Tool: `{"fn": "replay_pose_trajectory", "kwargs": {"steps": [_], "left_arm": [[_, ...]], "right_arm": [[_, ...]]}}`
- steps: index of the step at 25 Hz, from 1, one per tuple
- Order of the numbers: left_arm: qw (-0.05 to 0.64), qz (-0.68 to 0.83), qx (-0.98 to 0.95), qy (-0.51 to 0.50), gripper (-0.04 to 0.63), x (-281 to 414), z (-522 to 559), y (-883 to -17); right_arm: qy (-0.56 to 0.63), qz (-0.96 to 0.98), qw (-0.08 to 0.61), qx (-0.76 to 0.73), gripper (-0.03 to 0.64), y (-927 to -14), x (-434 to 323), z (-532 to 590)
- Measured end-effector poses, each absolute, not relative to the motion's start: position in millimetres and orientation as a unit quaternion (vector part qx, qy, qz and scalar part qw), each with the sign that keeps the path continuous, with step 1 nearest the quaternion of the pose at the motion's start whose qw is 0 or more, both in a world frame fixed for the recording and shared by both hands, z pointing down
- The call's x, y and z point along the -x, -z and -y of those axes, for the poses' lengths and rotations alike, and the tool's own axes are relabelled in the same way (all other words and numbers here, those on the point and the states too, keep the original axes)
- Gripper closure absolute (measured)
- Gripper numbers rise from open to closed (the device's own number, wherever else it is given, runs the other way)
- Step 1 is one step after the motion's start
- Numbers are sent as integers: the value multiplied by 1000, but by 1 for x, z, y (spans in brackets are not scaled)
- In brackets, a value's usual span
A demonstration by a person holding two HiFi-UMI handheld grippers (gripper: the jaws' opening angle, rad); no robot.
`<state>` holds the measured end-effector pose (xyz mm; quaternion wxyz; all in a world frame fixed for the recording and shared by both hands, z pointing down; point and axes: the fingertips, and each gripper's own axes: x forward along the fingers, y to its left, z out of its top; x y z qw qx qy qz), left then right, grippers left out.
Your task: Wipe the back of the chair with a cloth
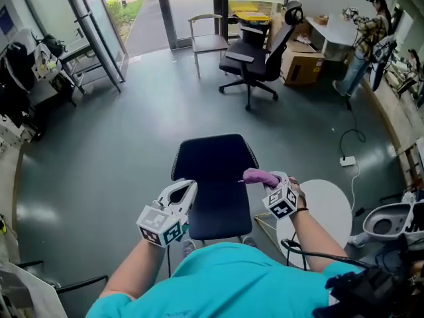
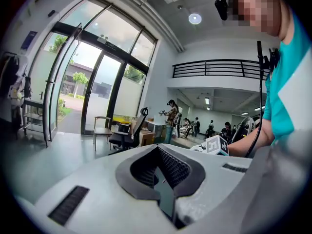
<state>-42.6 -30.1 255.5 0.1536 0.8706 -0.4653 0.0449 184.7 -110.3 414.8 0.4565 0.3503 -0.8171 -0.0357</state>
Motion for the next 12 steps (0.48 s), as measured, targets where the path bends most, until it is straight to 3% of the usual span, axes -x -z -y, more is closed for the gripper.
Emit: {"fn": "replay_pose_trajectory", "kwargs": {"steps": [12], "left_arm": [[95,485,-869,-1,604,73,-1,-162]], "right_arm": [[19,886,312,-343,528,-258,-133,93]]}}
